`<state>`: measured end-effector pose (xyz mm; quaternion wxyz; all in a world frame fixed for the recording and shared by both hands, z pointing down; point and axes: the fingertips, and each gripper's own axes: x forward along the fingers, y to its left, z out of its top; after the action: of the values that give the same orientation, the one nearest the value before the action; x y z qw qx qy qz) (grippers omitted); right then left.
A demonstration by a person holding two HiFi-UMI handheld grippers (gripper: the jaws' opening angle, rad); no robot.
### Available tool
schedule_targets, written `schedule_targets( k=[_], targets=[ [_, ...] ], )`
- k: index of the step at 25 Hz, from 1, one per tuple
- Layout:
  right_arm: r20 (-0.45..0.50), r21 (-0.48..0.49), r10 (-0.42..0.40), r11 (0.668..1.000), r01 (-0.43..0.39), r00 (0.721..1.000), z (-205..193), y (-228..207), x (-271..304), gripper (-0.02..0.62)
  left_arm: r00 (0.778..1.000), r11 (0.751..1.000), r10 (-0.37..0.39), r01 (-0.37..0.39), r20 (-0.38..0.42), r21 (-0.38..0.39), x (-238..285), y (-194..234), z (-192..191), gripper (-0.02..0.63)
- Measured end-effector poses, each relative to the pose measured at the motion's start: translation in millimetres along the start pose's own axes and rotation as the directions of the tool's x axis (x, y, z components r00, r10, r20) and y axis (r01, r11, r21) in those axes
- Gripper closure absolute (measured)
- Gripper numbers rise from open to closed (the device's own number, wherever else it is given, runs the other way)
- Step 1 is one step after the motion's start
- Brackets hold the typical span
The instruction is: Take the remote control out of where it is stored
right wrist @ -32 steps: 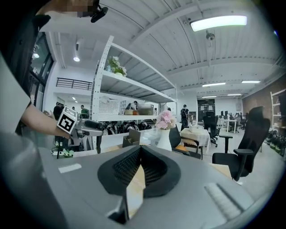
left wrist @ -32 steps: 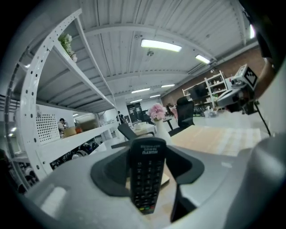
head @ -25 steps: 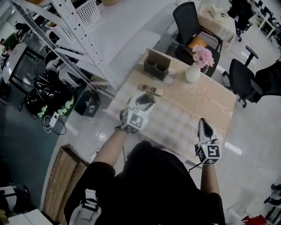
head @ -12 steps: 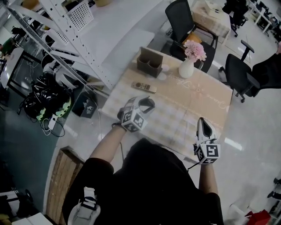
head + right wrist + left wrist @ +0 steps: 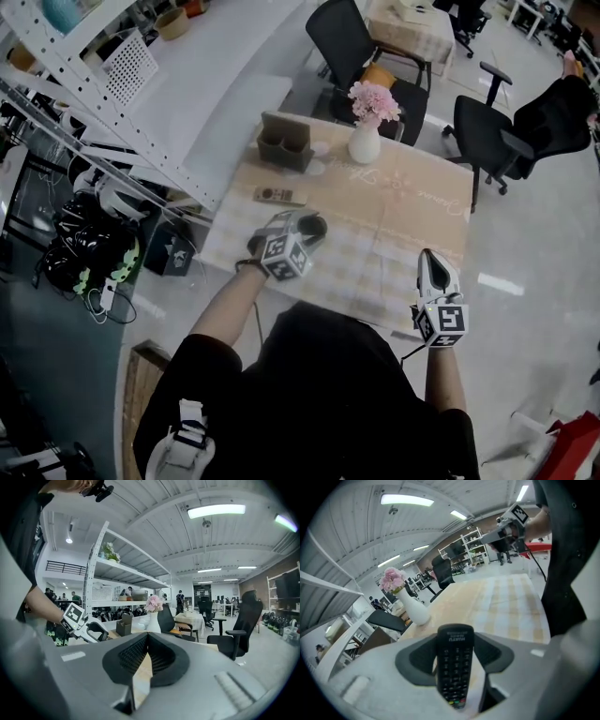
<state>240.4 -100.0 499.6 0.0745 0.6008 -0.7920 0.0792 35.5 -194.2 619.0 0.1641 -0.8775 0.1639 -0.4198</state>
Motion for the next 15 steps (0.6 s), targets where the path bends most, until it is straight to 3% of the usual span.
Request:
schedule_targets(
  k=[6,15],
  targets=[
    [-0.005,0.017,-0.047,0.999,0.047,0.999,-7,-16,-11,0.591,0.993,0.992,-0.109,0.111,-0.034,0.057,25,-11,5,0.367],
    [-0.033,0.039,-0.126,0.991,0.127,0.992,-18,-35,-27,0.591,0.964,0.959,-0.25,0.259,-0.093,0.111,60,-32,1,0.371]
  ],
)
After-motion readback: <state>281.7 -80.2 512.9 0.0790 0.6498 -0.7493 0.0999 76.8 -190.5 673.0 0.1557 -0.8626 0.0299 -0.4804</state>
